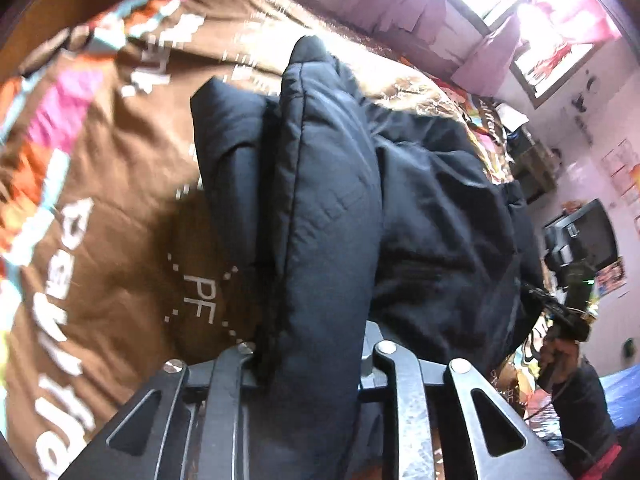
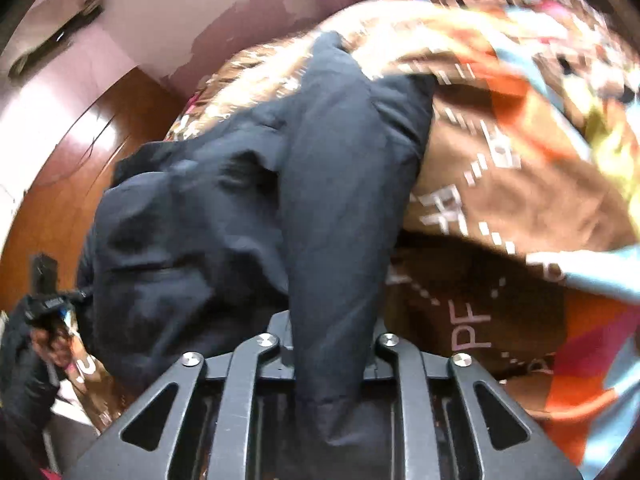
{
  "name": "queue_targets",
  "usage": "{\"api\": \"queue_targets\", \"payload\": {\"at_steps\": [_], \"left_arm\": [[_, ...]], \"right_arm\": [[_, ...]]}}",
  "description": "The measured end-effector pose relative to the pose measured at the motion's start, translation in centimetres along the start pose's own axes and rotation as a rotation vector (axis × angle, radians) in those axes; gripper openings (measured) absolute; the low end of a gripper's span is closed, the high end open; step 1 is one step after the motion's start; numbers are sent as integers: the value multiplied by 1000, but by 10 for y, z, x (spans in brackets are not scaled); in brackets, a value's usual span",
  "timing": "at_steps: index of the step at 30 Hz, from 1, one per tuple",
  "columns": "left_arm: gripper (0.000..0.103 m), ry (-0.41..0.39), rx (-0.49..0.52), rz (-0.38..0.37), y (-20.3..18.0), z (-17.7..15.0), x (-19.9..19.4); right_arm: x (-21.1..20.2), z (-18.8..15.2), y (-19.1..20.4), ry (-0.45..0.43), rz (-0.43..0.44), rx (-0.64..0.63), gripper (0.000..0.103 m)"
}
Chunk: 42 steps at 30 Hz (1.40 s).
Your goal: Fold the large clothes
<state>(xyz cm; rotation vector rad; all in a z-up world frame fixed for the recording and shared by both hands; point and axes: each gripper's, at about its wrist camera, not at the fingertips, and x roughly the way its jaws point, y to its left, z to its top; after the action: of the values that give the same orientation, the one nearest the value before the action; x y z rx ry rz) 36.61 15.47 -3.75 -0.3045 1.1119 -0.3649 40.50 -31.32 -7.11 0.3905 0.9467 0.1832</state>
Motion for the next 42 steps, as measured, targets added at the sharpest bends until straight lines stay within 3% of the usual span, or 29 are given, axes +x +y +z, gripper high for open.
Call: {"api": "queue_targets", "payload": {"at_steps": [4, 8, 13, 18, 23, 27, 30, 32, 35, 39, 41, 42], "left_arm": [[19, -64, 56, 7, -40, 9, -46], [19, -121, 118, 36, -65, 4, -86], [19, -165, 104, 26, -57, -27, -113], [19, -122, 71, 47, -41, -60, -84], [20, -62, 75, 109, -30, -79, -40], [23, -73, 68, 141, -25, -88, -31], [31, -59, 29, 173, -22, -92, -30], [35, -44, -3, 214, -17, -93, -25], [49, -49, -50, 244, -11, -98, -22], [81, -113, -96, 310, -11, -111, -31], [89, -194, -66, 330, -21, -120, -44], [100, -218, -44, 347, -27, -124, -50]], "right_arm": [[-36, 27, 46, -96, 6, -78, 12], [-74, 42, 68, -176, 52, -121, 12], [-100, 23, 79, -215, 85, -180, 12], [-93, -19, 88, -197, 61, -223, 12], [-55, -51, 67, -92, 3, -176, 12], [-53, -64, 48, -96, -20, -108, 15], [-51, -68, 38, -96, -40, -56, 24], [-46, -70, 35, -87, -63, -54, 44], [-43, -79, 36, -112, -99, -60, 74], [-57, -89, 46, -195, -176, -115, 90], [-71, -96, 52, -260, -206, -142, 100], [-77, -99, 56, -283, -216, -152, 101]]}}
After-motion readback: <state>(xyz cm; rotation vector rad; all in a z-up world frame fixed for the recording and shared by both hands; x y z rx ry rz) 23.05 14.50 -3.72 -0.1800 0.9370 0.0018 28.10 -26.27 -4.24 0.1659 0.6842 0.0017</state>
